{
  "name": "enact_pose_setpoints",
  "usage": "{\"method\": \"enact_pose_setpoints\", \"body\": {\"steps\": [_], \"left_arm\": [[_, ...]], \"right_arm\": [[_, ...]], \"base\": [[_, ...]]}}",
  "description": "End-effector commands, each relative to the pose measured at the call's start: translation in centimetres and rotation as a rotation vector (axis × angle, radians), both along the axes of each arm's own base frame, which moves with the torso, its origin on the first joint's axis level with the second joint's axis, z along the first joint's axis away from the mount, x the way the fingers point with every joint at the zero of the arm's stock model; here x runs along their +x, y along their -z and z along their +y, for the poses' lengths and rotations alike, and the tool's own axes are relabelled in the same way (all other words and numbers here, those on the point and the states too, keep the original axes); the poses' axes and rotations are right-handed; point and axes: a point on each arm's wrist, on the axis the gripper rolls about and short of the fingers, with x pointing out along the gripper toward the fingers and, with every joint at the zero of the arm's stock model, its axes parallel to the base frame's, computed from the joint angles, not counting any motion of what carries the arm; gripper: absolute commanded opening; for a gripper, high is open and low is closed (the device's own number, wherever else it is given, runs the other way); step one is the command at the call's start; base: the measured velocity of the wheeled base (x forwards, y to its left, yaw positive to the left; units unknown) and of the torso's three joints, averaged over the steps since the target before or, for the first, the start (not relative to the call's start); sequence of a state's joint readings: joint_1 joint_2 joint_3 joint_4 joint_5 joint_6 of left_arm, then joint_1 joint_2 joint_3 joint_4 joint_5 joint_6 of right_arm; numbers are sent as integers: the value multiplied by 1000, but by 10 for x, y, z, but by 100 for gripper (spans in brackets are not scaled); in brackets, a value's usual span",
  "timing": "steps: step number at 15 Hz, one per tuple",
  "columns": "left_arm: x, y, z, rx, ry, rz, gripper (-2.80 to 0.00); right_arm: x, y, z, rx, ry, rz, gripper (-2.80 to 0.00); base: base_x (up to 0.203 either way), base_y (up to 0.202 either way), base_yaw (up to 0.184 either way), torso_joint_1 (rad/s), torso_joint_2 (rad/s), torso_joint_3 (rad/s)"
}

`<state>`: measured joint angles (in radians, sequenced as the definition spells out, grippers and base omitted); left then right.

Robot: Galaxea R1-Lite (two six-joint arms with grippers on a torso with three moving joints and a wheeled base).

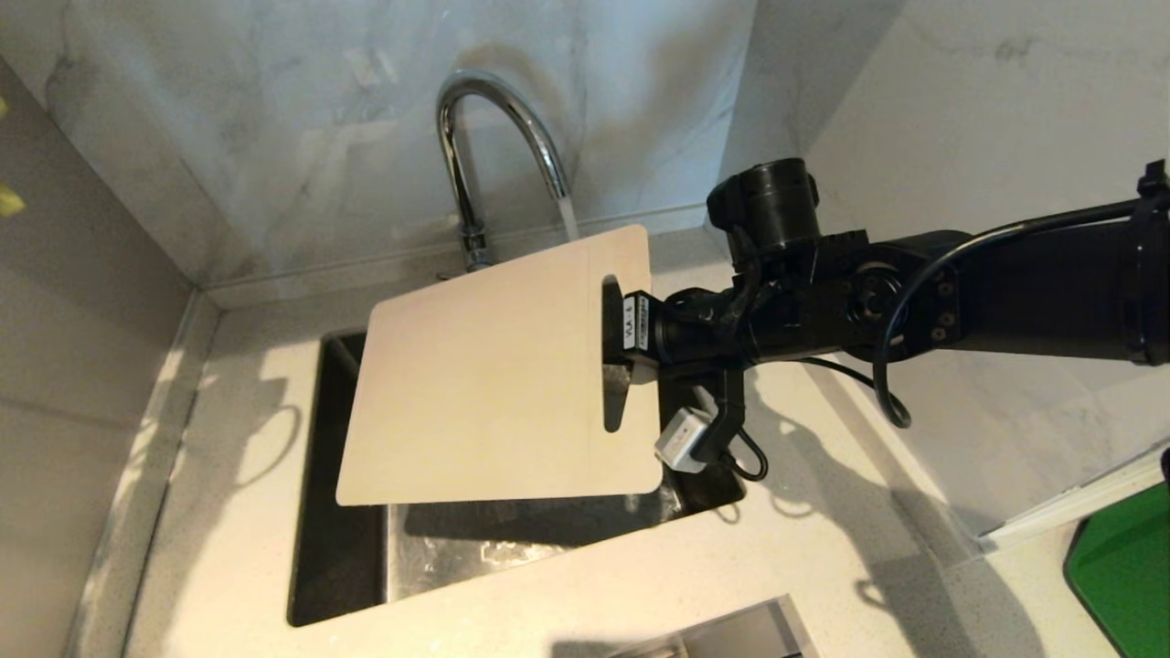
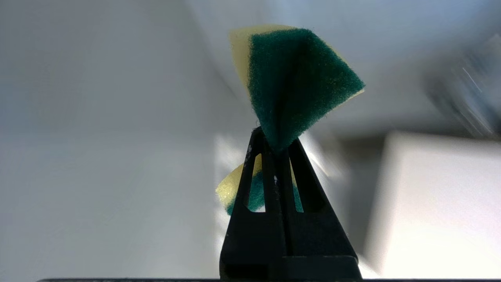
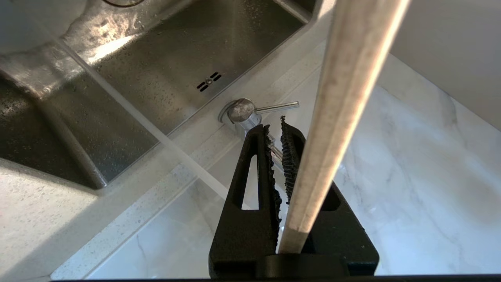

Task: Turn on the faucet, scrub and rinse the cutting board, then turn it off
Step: Scrub the cutting board underwater

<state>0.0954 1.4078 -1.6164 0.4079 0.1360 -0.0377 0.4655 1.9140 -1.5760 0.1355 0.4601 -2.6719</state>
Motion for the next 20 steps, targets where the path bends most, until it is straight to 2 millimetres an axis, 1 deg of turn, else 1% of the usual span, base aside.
{"method": "enact_pose_setpoints", "body": {"steps": [1, 3, 5, 7, 8, 9, 11, 15, 18, 20], "left_arm": [[10, 18, -30, -181, 87, 170, -280], [3, 25, -56, -334, 162, 243, -280], [-4, 28, -81, -503, 288, 323, -280], [-9, 29, -101, -681, 373, 381, -280], [-8, 31, -112, -753, 435, 414, -280], [-2, 34, -122, -795, 474, 441, -280], [11, 41, -140, -828, 513, 460, -280], [31, 61, -180, -828, 564, 533, -280], [50, 65, -192, -862, 588, 475, -280], [60, 73, -198, -851, 587, 471, -280]], "right_arm": [[-1, 2, 0, -8, -16, -1, -280], [-1, 2, 0, -6, -17, -1, -280], [-2, 2, 1, -6, -19, -1, -280], [-5, 1, 6, -5, -38, -3, -280], [-7, 1, 9, -1, -43, 2, -280], [-9, 1, 12, 6, -46, 14, -280], [-15, 1, 22, 7, -74, 18, -280], [-22, 2, 23, 3, -84, 26, -280], [-29, 0, 22, 5, -89, 30, -280], [-31, -2, 20, 7, -87, 28, -280]], "base": [[0, 0, 0, 0, 0, 0], [0, 0, 0, 0, 0, 0], [0, 0, 0, 0, 0, 0], [0, 0, 0, 0, 0, 0], [0, 0, 0, 0, 0, 0], [0, 0, 0, 0, 0, 0], [0, 0, 0, 0, 0, 0], [0, 0, 0, 0, 0, 0], [0, 0, 0, 0, 0, 0], [0, 0, 0, 0, 0, 0]]}}
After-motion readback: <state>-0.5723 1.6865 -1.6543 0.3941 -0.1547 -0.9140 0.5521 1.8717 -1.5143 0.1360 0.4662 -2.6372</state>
